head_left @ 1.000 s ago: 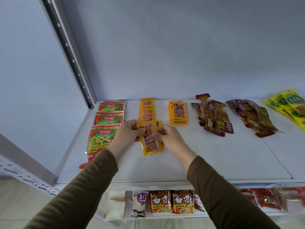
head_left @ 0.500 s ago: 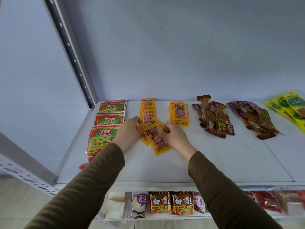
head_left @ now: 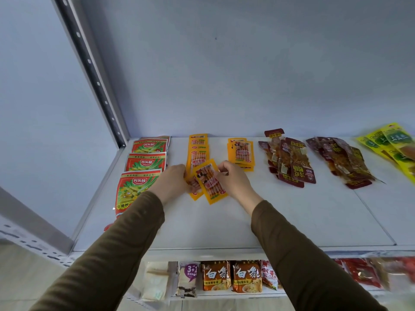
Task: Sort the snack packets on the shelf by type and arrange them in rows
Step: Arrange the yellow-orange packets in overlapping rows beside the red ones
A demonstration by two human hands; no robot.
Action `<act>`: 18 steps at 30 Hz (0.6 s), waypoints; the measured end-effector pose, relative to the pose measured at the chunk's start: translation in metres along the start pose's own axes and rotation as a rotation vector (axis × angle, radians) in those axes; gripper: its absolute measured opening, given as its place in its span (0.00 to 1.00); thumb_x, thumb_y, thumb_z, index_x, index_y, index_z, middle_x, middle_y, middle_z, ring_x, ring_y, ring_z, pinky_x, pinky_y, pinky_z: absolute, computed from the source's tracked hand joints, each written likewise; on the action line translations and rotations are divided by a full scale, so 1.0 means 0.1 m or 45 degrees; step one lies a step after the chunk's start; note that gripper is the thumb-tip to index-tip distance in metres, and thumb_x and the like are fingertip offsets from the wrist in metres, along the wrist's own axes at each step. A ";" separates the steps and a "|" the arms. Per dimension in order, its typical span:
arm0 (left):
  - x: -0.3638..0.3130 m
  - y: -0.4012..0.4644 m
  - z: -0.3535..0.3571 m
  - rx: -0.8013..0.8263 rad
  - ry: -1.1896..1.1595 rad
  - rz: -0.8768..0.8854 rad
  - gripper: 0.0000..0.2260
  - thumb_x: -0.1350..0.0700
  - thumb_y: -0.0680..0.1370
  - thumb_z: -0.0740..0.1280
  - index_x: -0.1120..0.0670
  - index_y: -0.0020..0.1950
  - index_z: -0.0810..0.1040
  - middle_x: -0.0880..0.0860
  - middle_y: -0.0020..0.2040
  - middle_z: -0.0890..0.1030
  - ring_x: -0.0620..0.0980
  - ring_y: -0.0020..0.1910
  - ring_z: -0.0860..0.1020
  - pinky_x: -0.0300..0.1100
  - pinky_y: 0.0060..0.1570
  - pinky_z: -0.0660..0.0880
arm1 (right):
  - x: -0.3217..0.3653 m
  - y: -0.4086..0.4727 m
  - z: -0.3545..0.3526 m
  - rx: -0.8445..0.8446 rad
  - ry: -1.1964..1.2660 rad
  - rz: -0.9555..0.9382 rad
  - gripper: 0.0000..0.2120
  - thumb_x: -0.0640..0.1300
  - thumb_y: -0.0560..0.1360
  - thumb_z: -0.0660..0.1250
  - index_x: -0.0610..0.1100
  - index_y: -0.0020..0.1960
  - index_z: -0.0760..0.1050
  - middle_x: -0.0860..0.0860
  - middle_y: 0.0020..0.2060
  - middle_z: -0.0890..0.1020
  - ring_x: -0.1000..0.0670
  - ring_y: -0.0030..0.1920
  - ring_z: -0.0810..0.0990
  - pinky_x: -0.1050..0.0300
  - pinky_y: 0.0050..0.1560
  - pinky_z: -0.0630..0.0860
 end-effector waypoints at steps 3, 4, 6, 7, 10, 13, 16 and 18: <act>0.02 0.08 -0.13 -0.070 -0.162 0.018 0.09 0.58 0.77 0.73 0.57 0.52 0.75 0.52 0.45 0.79 0.50 0.41 0.78 0.39 0.36 0.72 | -0.02 -0.02 -0.04 -0.022 0.037 0.039 0.06 0.48 0.82 0.65 0.50 0.46 0.72 0.56 0.41 0.78 0.54 0.42 0.78 0.58 0.36 0.69; 0.05 0.12 -0.17 -0.076 -0.304 0.003 0.08 0.61 0.77 0.72 0.57 0.52 0.75 0.53 0.45 0.80 0.52 0.42 0.80 0.41 0.38 0.77 | -0.05 -0.04 -0.05 -0.011 0.070 0.069 0.07 0.49 0.81 0.66 0.51 0.45 0.72 0.55 0.41 0.79 0.53 0.42 0.79 0.58 0.36 0.70; 0.11 0.20 -0.24 -0.075 -0.639 -0.029 0.07 0.65 0.78 0.71 0.56 0.53 0.77 0.57 0.47 0.82 0.55 0.45 0.84 0.45 0.43 0.83 | -0.09 -0.09 -0.04 0.024 0.138 0.130 0.07 0.49 0.81 0.66 0.49 0.45 0.73 0.50 0.44 0.82 0.47 0.44 0.81 0.53 0.40 0.74; 0.13 0.24 -0.27 -0.086 -0.773 -0.046 0.07 0.65 0.78 0.71 0.55 0.52 0.78 0.58 0.48 0.83 0.56 0.47 0.85 0.45 0.43 0.83 | -0.10 -0.11 -0.03 0.042 0.158 0.146 0.06 0.48 0.80 0.67 0.48 0.46 0.74 0.47 0.45 0.83 0.45 0.45 0.82 0.49 0.43 0.77; 0.19 0.36 -0.30 -0.112 -0.940 -0.079 0.06 0.63 0.77 0.74 0.56 0.48 0.78 0.60 0.49 0.85 0.56 0.46 0.84 0.47 0.47 0.82 | -0.05 -0.18 0.02 0.128 0.218 0.141 0.07 0.46 0.80 0.69 0.43 0.49 0.75 0.42 0.48 0.84 0.40 0.46 0.84 0.40 0.49 0.81; 0.10 0.50 -0.33 -0.103 -0.700 -0.003 0.03 0.59 0.76 0.75 0.55 0.48 0.83 0.54 0.43 0.85 0.49 0.40 0.82 0.43 0.44 0.79 | -0.01 -0.22 0.06 0.230 0.325 0.134 0.06 0.43 0.80 0.70 0.44 0.46 0.75 0.45 0.43 0.83 0.41 0.41 0.83 0.43 0.44 0.82; -0.06 0.59 -0.36 -0.060 -0.509 0.105 0.05 0.58 0.76 0.75 0.55 0.52 0.86 0.51 0.45 0.85 0.47 0.43 0.81 0.40 0.46 0.75 | 0.01 -0.23 0.06 0.280 0.352 0.130 0.06 0.42 0.79 0.71 0.44 0.45 0.76 0.48 0.37 0.81 0.45 0.35 0.78 0.52 0.35 0.77; -0.14 0.63 -0.36 -0.008 -0.451 0.139 0.06 0.58 0.77 0.75 0.56 0.53 0.87 0.51 0.46 0.85 0.47 0.44 0.81 0.40 0.48 0.76 | 0.02 -0.22 0.07 0.284 0.359 0.142 0.05 0.42 0.79 0.72 0.43 0.46 0.77 0.48 0.37 0.82 0.45 0.33 0.78 0.55 0.33 0.76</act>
Point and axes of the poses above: each hand's wrist, its own y-axis towards the middle knuckle, its own z-axis out of the palm, x = y × z, the point moved 7 cm from there along y, towards the middle knuckle
